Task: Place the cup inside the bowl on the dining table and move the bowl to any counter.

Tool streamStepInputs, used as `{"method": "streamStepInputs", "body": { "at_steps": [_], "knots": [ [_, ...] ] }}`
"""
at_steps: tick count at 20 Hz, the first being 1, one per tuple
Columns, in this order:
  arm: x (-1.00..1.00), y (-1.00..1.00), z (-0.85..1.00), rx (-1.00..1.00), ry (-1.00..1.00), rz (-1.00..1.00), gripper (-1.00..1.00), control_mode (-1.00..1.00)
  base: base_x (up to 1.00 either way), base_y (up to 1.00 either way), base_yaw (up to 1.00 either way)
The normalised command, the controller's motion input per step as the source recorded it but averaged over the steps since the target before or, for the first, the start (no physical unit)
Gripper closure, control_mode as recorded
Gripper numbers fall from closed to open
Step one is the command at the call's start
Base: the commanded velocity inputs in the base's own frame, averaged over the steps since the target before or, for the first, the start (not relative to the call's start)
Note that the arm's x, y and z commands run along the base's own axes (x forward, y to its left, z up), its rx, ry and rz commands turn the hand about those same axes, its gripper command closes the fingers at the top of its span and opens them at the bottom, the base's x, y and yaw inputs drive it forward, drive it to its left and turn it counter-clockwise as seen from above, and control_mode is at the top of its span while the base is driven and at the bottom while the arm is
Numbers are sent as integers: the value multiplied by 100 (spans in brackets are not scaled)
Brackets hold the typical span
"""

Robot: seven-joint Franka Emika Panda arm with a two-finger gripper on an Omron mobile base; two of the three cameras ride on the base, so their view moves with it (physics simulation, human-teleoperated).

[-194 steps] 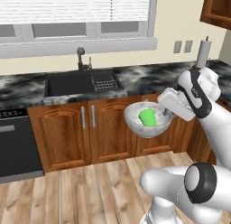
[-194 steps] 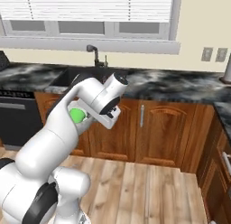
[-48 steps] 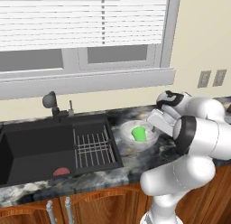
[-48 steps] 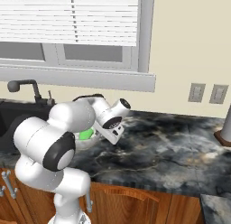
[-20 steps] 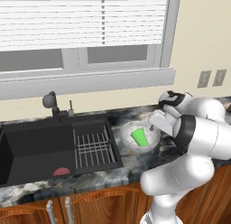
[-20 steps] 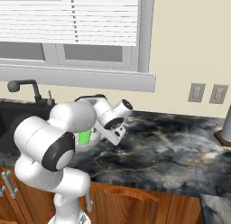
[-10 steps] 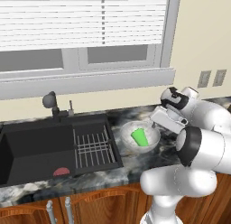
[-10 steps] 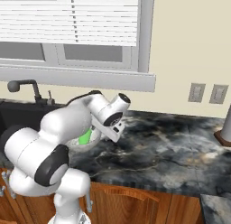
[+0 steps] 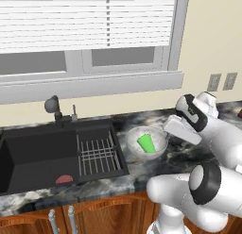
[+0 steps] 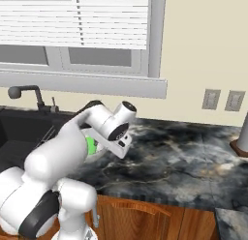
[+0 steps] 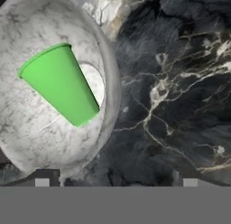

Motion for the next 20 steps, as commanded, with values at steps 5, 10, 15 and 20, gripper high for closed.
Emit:
{"method": "streamStepInputs", "body": {
  "at_steps": [5, 10, 15, 20],
  "knots": [
    [-62, 0, 29, -5, -8, 0, -100, -100, 0, 0, 0],
    [-46, 0, 48, -6, -11, 0, -100, -100, 0, 0, 0],
    [-29, 5, 55, -8, -8, 0, -100, -100, 0, 0, 0],
    [-15, 10, 49, -7, -4, 0, -100, -100, 0, 0, 0]
  ]
}}
